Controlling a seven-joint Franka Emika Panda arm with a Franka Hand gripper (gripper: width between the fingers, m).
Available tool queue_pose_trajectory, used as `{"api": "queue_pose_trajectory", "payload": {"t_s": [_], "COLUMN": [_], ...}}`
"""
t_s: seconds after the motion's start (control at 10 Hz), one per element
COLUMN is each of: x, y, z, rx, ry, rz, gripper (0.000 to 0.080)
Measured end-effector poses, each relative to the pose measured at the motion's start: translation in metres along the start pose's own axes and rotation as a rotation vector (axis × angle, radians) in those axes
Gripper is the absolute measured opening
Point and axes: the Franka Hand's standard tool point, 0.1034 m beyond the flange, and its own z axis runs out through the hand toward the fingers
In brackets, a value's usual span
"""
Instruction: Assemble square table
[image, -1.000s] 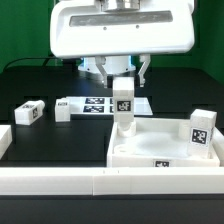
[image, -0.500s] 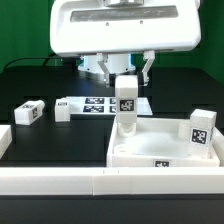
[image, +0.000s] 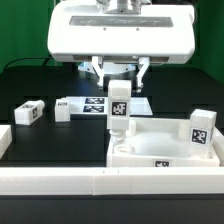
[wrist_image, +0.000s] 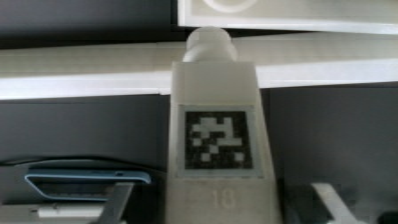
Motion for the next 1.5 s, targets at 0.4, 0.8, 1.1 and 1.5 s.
{"api": "queue_pose_trajectory", "payload": {"t_s": [0.4,0.8,1.1,1.5], "x": [-0.015,-0.025,-0.030,-0.037], "y": [-0.010,-0.013,-0.011,-0.012], "z": [0.006,0.009,0.011,0.017], "rx": [0.008,0.010,0.008,0.006], "ry": [-0.027,-0.044,-0.052,-0.056], "rz": [-0.011,-0.018,-0.019,-0.023], "gripper": [0.0287,0.0287,0.0287,0.0287]}}
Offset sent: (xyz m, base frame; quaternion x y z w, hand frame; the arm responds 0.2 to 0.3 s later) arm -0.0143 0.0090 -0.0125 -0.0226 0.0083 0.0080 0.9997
